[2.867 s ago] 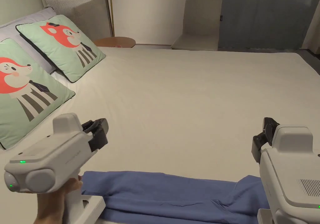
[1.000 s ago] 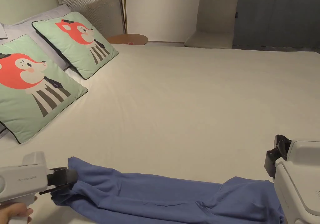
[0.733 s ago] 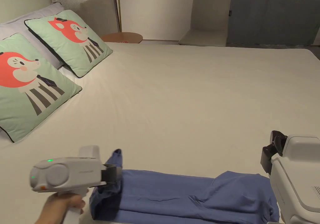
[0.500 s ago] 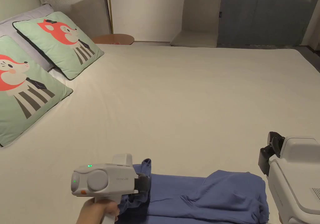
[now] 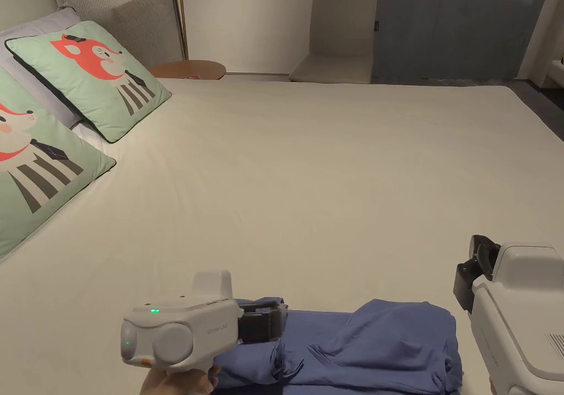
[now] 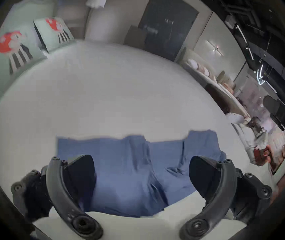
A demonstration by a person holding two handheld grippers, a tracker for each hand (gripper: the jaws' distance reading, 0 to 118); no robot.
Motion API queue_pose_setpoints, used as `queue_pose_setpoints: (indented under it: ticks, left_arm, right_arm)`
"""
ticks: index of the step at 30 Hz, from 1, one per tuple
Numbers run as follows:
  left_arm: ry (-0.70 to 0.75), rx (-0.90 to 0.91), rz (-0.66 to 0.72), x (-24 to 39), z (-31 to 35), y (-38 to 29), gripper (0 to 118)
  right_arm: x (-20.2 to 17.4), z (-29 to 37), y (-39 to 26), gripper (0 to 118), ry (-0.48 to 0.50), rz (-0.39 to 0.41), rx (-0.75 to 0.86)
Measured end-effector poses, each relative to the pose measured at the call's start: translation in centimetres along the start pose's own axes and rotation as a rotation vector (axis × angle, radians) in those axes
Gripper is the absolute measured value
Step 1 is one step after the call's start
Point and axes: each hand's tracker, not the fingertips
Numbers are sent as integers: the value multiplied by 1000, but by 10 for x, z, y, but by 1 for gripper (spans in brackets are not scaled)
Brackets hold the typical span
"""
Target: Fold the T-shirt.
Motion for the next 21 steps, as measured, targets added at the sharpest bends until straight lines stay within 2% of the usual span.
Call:
queue_pose_setpoints:
  ticks: [2,4,5,7,8,9,10,11,17,21]
  left_arm:
    - [79,124,-38,-2,16,-1,107]
    - [152,216,-64,-8,27,-3,93]
    - [185,256,-93,-12,31,-5,80]
    - [262,291,-141,-17,33,-13,33]
    - [292,281,-164,-19,30,-17,16]
    - [322,256,-184,-21,25,-21,10]
    - [321,217,-206,-20,20,-24,10]
    - [312,198,-208,-22,15,-28,0]
    - [262,58,-208,-6,-20,-56,0]
    - [183,-29,-155,7,-46,-69,0]
  right_arm:
    - [-2,1,2,1,4,0,2]
    - [-3,2,4,1,8,1,3]
    - [-4,3,4,1,8,1,3]
    - [-3,1,4,1,12,1,2]
    - [-3,1,4,1,12,1,1]
    - [-4,1,4,1,12,2,1]
    - [-4,1,4,1,11,2,0]
    - [-3,-1,2,1,11,2,-1]
    - [2,-2,-1,1,0,4,-6]
    - [7,1,-3,1,-11,3,-10]
